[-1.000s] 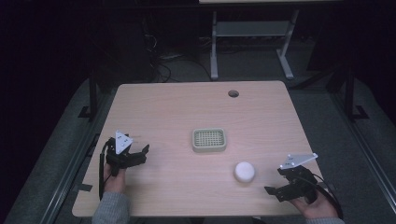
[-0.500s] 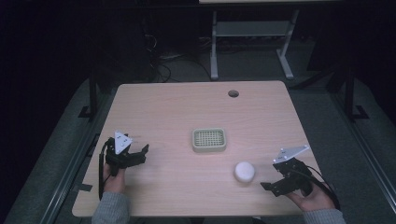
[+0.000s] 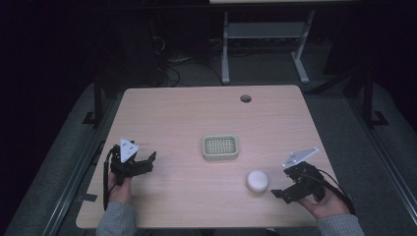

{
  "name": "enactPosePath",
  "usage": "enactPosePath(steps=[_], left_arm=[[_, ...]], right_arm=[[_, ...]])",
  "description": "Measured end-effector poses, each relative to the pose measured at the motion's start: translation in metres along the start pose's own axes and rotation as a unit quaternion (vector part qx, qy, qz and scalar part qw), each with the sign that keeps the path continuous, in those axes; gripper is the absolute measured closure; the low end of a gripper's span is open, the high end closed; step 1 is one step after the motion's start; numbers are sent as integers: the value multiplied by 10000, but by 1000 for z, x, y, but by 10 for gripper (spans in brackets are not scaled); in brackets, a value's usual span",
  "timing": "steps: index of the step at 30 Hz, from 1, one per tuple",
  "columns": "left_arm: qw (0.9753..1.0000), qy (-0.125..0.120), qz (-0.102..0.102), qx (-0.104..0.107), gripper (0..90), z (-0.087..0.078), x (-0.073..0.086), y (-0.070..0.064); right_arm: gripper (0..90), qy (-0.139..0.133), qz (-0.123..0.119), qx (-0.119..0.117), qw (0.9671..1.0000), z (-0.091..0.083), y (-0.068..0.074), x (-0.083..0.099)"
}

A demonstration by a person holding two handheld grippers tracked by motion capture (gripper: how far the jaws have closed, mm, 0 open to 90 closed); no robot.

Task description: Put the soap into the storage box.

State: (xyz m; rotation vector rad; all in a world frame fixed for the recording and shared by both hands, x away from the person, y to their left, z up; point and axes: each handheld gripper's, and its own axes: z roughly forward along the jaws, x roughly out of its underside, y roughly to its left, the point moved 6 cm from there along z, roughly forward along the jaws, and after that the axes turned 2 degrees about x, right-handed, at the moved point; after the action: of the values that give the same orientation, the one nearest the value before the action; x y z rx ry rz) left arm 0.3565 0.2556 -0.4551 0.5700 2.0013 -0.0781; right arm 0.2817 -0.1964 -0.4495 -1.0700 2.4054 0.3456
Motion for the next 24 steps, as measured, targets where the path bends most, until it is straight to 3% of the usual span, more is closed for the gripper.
enactPosePath(steps=[24], left_arm=[[10000,-36,-14,-15,148,-1,-1,1]], right_arm=[[148,346,-336,-88,9988,14,8,-34]])
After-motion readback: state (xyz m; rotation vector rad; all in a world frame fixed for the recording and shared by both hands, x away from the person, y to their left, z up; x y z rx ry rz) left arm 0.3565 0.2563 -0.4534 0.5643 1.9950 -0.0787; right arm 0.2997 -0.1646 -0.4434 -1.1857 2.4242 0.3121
